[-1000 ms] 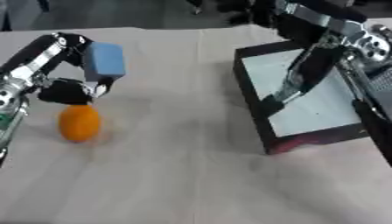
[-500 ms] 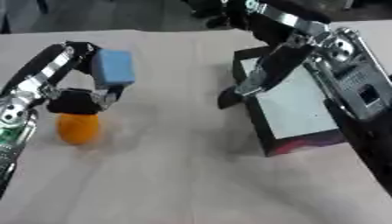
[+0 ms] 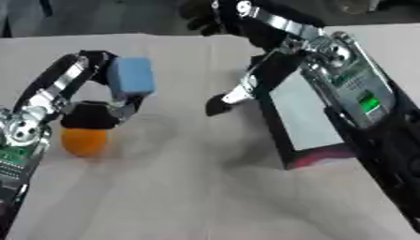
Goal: Pick up the objects with one hand, pass them to the other hand, and then place them into the box on the other side of the table.
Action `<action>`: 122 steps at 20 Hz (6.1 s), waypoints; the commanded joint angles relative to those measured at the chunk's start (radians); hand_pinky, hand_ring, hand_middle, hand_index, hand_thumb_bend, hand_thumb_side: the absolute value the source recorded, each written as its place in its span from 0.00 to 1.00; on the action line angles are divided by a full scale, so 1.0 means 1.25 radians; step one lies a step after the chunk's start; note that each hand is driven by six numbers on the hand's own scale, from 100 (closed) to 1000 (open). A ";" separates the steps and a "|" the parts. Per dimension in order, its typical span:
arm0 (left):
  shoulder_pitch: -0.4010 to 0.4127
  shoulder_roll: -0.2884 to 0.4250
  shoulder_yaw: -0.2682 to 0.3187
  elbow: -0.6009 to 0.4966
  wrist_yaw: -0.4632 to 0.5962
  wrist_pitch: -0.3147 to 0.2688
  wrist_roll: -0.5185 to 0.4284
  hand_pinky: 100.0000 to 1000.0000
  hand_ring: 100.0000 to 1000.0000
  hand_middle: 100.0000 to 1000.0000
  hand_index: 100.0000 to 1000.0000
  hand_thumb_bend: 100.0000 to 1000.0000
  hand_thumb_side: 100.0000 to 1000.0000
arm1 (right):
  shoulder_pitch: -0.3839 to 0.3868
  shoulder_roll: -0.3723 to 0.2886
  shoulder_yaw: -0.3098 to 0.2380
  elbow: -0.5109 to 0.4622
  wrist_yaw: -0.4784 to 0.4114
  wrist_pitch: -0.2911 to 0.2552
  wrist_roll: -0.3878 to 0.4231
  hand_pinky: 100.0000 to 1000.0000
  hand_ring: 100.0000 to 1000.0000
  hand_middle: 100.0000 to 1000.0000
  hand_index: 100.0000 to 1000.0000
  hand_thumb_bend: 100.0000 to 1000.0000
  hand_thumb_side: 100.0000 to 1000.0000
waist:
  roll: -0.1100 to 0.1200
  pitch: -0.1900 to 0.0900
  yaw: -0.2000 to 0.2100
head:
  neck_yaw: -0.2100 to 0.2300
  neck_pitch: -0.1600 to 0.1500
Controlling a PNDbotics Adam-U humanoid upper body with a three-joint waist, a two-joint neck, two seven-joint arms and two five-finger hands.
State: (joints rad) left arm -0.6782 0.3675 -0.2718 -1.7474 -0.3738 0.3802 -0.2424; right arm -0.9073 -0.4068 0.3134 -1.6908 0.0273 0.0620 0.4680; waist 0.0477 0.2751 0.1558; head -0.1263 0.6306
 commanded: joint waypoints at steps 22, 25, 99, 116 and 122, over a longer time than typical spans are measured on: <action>-0.018 -0.076 -0.021 -0.026 0.069 -0.035 0.035 0.74 0.51 0.41 0.47 0.00 0.00 | -0.057 0.047 0.028 0.083 0.042 0.025 -0.002 0.88 0.86 0.86 0.75 0.63 0.00 | -0.008 -0.004 0.021 | -0.016 -0.013; -0.017 -0.084 -0.023 -0.025 0.080 -0.031 0.036 0.74 0.51 0.41 0.47 0.00 0.00 | -0.057 0.049 0.028 0.091 0.046 0.023 -0.004 0.88 0.86 0.86 0.75 0.63 0.00 | -0.008 -0.002 0.022 | -0.017 -0.013; 0.029 -0.084 -0.002 0.007 0.087 -0.024 0.030 0.85 0.71 0.64 0.80 0.49 0.00 | -0.029 0.015 -0.016 0.038 -0.142 0.100 -0.066 0.83 0.66 0.42 0.36 0.36 0.14 | -0.004 -0.005 0.008 | -0.035 -0.006; 0.078 0.021 0.057 -0.033 0.107 -0.005 0.106 0.85 0.72 0.65 0.78 0.49 0.00 | 0.101 -0.189 -0.139 -0.067 -0.247 0.118 -0.153 0.84 0.67 0.43 0.37 0.35 0.12 | -0.006 -0.039 -0.030 | -0.062 0.027; 0.080 0.038 0.073 -0.048 0.114 -0.001 0.118 0.85 0.72 0.65 0.78 0.49 0.00 | 0.153 -0.255 -0.177 -0.042 -0.261 0.113 -0.144 0.85 0.68 0.44 0.38 0.35 0.11 | -0.004 -0.039 -0.030 | -0.073 0.019</action>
State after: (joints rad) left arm -0.5686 0.3854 -0.1957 -1.7842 -0.2372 0.3794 -0.1018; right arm -0.7049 -0.6815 0.1132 -1.7425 -0.2906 0.2080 0.2849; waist 0.0477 0.2671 0.1178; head -0.2136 0.6630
